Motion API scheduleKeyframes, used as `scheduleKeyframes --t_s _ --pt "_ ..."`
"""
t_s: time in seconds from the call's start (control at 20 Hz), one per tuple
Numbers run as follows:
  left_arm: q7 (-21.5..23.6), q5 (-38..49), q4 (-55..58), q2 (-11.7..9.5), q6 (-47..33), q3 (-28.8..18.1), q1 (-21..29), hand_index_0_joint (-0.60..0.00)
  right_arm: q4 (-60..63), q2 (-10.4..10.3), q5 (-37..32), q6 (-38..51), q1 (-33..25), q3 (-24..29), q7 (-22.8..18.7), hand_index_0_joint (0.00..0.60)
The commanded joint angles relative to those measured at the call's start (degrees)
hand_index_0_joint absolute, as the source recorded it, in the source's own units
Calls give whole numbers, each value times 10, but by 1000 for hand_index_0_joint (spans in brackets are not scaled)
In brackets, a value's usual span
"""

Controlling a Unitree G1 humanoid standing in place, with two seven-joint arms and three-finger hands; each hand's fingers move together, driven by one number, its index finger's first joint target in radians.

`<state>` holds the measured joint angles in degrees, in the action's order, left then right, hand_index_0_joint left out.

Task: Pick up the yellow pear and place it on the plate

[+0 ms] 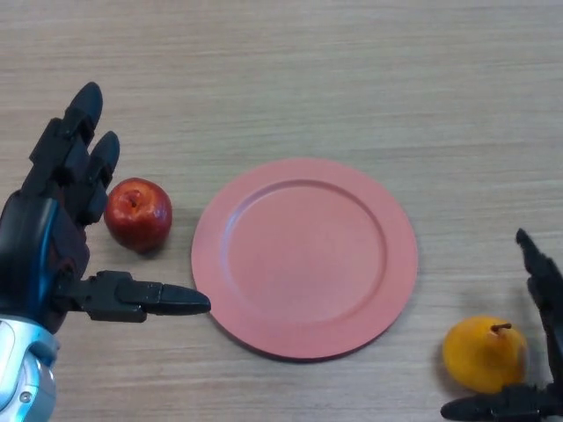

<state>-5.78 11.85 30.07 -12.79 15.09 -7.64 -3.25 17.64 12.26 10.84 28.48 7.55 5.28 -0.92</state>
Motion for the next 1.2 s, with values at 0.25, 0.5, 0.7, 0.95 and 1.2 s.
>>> scheduleKeyframes --t_s 0.25,0.5,0.7,0.95,1.2 --pt "20 -7 38 -10 -77 -43 11 0 13 39 96 20 -17 6 -90 600" --pt "21 -8 44 -9 -74 -43 6 0 -38 35 100 -11 11 4 -50 600" --pt "20 -9 48 -7 -72 -41 2 0 -150 23 95 -79 16 -3 -17 600" --pt "14 3 56 -5 -72 -46 -5 0 -352 -9 -81 -292 -10 -54 35 600" --pt "13 6 72 -1 -60 -50 -15 0 -318 -14 -55 -290 -99 -138 12 600"
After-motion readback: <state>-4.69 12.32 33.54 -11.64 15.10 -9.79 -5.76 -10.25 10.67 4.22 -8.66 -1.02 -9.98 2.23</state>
